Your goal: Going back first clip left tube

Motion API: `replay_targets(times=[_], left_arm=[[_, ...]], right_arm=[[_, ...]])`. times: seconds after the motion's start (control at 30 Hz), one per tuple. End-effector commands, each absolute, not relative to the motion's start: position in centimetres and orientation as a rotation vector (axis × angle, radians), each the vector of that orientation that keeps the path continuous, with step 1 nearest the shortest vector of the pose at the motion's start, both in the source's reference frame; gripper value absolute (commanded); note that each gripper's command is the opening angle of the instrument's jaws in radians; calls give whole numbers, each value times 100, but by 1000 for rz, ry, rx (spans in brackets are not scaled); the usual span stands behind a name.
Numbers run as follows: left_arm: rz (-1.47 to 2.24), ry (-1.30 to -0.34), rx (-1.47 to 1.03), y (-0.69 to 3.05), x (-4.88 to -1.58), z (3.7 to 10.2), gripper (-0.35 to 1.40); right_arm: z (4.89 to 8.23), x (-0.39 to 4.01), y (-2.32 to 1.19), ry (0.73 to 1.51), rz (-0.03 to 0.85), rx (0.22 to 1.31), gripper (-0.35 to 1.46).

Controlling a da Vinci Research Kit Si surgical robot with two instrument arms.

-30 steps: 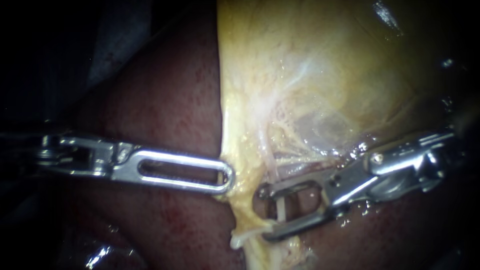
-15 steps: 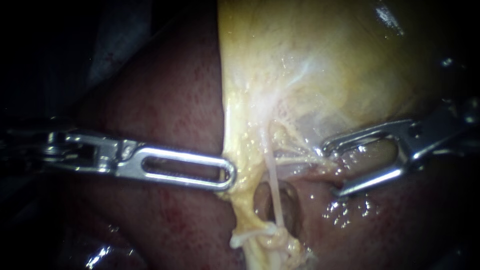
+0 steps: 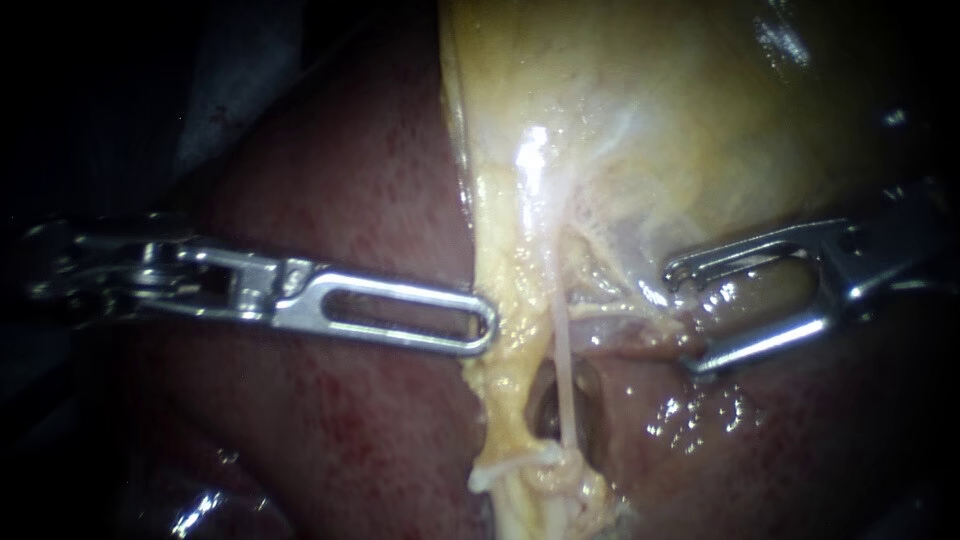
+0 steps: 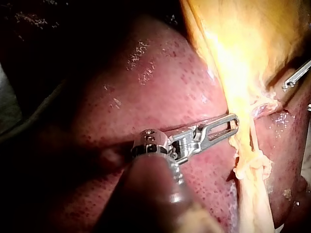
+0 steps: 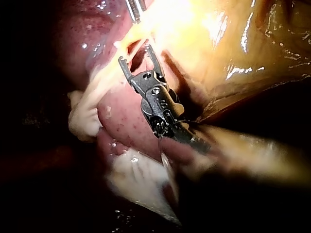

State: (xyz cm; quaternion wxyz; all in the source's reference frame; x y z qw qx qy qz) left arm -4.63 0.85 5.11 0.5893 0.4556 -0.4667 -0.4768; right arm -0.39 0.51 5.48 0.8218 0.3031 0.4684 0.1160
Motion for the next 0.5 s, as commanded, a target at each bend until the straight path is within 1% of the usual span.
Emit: replay_targets(times=[0.03,0.5], left_arm=[[-1114,-1085,1056,85,-465,513,-35],[-1114,-1085,1056,84,-465,513,-35]], right_arm=[[548,-39,51,996,247,645,41],[549,-39,50,996,247,644,40]])
